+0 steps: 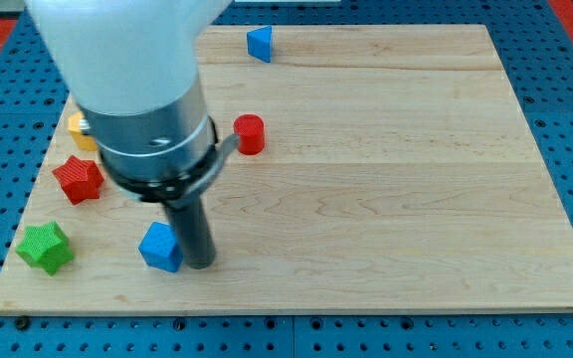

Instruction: Move blue triangle and red circle vertically above blue cube

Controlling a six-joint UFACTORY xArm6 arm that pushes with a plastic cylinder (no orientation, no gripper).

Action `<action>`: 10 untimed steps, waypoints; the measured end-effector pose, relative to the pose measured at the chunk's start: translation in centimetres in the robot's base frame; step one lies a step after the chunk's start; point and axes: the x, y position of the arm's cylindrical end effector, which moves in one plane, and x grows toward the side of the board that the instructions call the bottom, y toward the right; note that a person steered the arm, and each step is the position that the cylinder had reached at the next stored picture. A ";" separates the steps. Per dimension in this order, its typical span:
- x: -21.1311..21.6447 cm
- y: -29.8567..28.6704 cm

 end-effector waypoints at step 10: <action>-19.9 -1.1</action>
